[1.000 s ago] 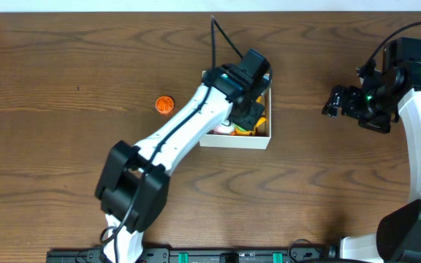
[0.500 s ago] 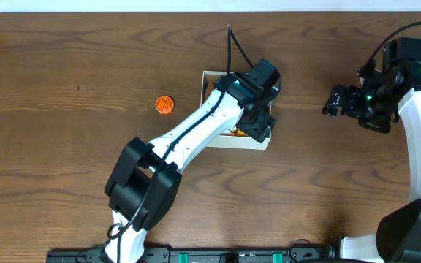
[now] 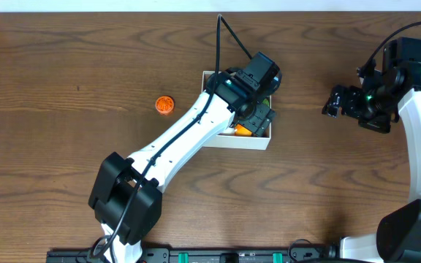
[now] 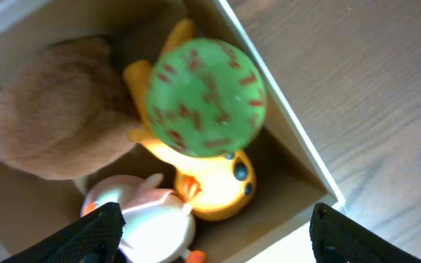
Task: Pack container
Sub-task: 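Carry the green ball into the box and release it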
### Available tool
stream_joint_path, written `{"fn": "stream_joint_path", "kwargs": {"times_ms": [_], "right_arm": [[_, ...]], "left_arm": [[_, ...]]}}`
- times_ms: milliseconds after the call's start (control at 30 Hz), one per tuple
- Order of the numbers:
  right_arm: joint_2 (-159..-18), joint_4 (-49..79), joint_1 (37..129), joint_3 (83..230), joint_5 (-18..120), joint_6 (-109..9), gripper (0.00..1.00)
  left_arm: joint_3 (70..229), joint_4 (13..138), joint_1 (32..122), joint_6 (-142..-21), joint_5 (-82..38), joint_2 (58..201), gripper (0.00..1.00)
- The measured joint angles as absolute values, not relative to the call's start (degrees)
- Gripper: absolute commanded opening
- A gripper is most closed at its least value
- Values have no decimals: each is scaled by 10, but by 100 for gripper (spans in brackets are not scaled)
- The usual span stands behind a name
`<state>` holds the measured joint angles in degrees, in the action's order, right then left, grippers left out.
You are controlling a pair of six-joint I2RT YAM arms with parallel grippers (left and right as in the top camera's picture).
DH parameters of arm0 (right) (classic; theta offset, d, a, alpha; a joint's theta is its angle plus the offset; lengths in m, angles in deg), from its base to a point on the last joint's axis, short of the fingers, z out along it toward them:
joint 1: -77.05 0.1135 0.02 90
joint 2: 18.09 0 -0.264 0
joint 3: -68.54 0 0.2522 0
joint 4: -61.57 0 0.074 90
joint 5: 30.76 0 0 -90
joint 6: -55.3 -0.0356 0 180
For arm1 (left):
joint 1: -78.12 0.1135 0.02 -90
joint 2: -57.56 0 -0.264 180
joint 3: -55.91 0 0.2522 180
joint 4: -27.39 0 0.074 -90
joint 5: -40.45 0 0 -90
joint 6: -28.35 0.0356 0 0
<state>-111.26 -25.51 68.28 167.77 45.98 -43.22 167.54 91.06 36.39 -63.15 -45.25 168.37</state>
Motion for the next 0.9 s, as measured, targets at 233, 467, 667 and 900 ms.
{"fn": "stream_joint_path", "kwargs": {"times_ms": [233, 467, 667, 900], "right_arm": [[-1113, -255, 683, 1678, 460, -432, 99], [-1113, -253, 683, 1678, 460, -432, 99], [-1113, -252, 683, 1678, 460, -432, 99], [-1113, -252, 683, 1678, 460, -432, 99]], "left_arm": [[1675, 895, 364, -632, -468, 1684, 79], [1675, 873, 368, -631, -469, 1684, 78], [1675, 842, 368, -616, -454, 1684, 78], [1675, 841, 368, -610, -448, 1706, 77]]}}
